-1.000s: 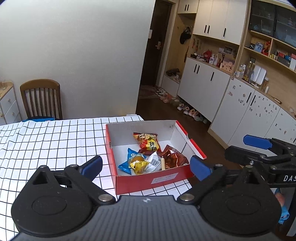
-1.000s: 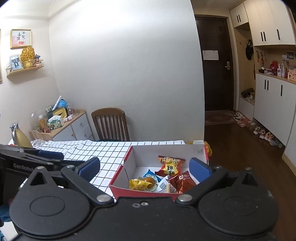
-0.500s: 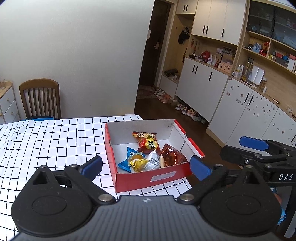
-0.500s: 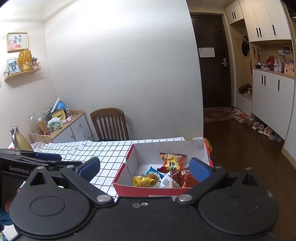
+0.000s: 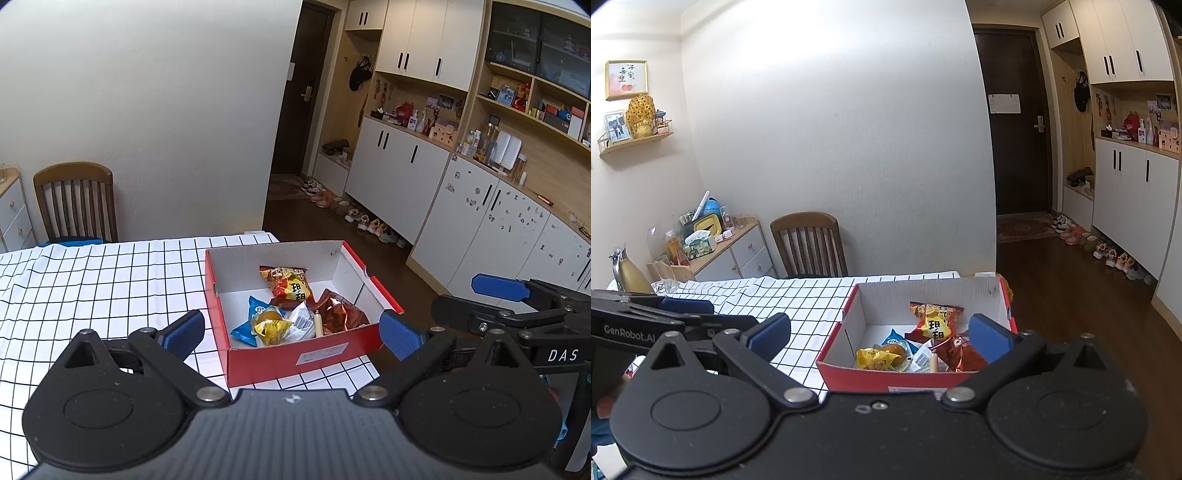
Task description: Organize snacks
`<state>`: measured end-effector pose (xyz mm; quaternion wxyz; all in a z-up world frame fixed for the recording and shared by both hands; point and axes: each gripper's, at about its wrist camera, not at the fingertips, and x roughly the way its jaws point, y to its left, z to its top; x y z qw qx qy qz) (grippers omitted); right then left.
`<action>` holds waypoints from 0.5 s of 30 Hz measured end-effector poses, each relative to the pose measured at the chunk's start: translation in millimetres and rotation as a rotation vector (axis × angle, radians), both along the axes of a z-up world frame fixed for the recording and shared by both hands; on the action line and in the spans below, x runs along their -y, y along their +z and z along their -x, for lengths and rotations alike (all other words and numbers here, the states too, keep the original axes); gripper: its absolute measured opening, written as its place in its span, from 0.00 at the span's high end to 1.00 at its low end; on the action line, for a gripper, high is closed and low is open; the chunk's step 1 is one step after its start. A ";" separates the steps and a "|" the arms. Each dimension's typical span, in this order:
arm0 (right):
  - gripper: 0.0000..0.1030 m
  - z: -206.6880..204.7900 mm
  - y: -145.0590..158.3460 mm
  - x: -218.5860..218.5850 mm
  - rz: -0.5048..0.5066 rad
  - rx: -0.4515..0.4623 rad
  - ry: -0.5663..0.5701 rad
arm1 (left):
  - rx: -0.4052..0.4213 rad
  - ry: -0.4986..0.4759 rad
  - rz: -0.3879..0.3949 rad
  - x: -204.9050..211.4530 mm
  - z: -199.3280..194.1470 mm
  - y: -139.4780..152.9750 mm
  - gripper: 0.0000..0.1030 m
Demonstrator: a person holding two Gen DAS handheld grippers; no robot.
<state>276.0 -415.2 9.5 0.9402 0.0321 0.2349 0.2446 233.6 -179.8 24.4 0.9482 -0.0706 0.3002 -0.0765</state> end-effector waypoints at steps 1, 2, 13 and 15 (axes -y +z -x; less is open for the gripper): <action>0.00 0.3 0.2 0.1 0.000 0.000 0.000 | -0.001 0.000 0.002 0.2 -0.3 0.0 0.01; 0.00 0.4 0.6 0.3 0.000 0.000 0.001 | -0.002 0.000 0.001 0.1 -0.3 -0.1 0.01; 0.00 -0.4 0.4 0.9 -0.001 -0.004 -0.007 | 0.000 0.003 0.003 -0.3 -1.7 -1.1 0.01; 0.00 -0.7 0.2 0.9 -0.003 -0.006 -0.008 | 0.001 0.006 0.003 -0.7 -2.7 -0.9 0.01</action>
